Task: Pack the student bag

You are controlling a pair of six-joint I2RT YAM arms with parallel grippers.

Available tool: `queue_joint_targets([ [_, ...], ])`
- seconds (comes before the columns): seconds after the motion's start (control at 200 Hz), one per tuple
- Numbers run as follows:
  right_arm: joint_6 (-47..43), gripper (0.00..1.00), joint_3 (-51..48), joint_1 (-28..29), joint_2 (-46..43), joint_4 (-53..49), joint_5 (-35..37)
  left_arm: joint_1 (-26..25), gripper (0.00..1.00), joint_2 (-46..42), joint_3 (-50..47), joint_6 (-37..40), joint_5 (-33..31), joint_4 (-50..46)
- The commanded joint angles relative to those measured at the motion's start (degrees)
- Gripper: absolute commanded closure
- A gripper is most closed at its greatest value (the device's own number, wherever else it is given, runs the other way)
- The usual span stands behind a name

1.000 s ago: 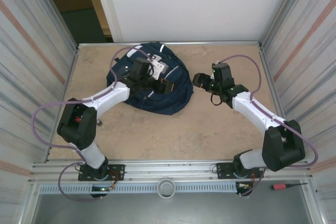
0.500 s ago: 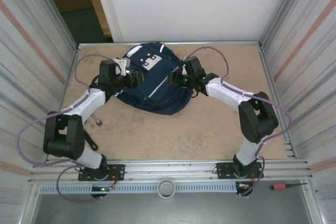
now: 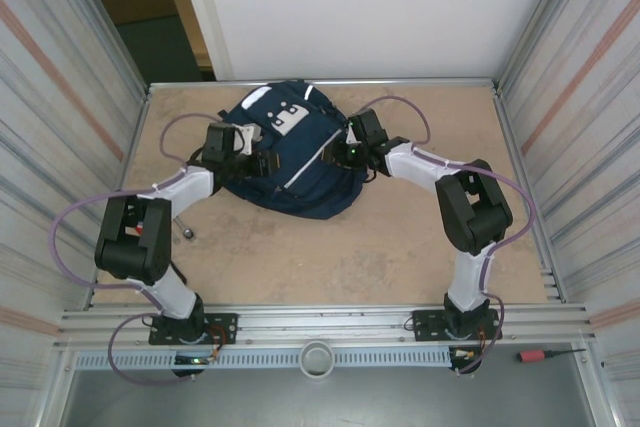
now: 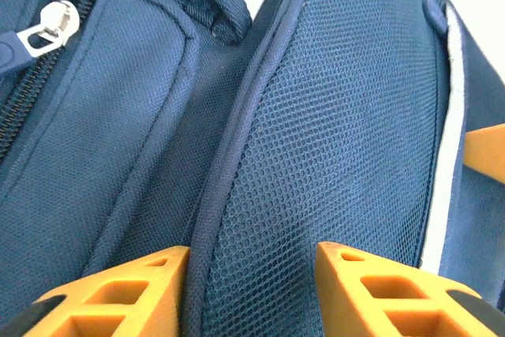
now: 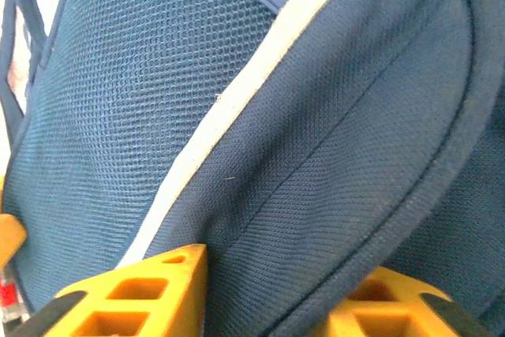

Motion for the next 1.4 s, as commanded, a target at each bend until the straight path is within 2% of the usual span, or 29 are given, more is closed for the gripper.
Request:
queue_joint_targets([
  [0.0,0.3,0.79,1.2,-0.3,0.7,1.0,-3.4,-1.2,0.61,0.6,-1.8,-0.2,2.8,0.1],
  [0.135,0.5,0.93,-2.1,-1.3,-2.5,1.2,-4.3,-2.7,0.68,0.2,-2.9,-0.3,4.5,0.2],
  [0.301,-0.6,0.95,-7.0,-2.5,-8.7,-0.5,-4.0,-6.1,0.73,-1.1,-5.3,-1.8,7.0,1.3],
  [0.426,-3.0,0.93,-8.3,-4.0,-11.8,-4.2,-4.6,-10.2,0.73,-1.5,-5.8,-3.0,8.2,1.9],
  [0.531,-5.4,0.85,-8.1,-5.8,-13.0,-8.4,-3.6,-12.1,0.75,-0.6,-5.8,-4.4,7.8,3.3],
  [0.671,-8.1,0.58,-10.3,-6.7,-17.5,-15.3,4.5,-12.6,0.84,0.0,-6.3,-6.9,7.6,5.1],
  [0.776,-8.2,0.47,-14.7,-5.4,-23.0,-18.4,10.4,-12.8,0.89,-0.1,-6.7,-8.0,7.3,6.2],
  [0.862,-7.0,0.45,-18.4,-1.7,-27.4,-19.1,14.7,-12.8,0.93,0.1,-6.8,-8.3,7.5,6.4],
  [1.037,-2.8,0.44,-23.1,11.9,-30.8,-14.2,20.1,-12.8,0.98,0.5,-6.8,-9.0,8.1,7.3],
  [1.227,2.1,0.53,-22.6,23.8,-25.4,-8.7,26.8,-12.8,0.99,0.8,-6.4,-8.9,7.9,7.1],
  [1.393,4.3,0.54,-20.2,27.9,-18.7,-6.2,29.9,-12.8,1.00,0.7,-6.4,-8.6,7.9,6.9],
])
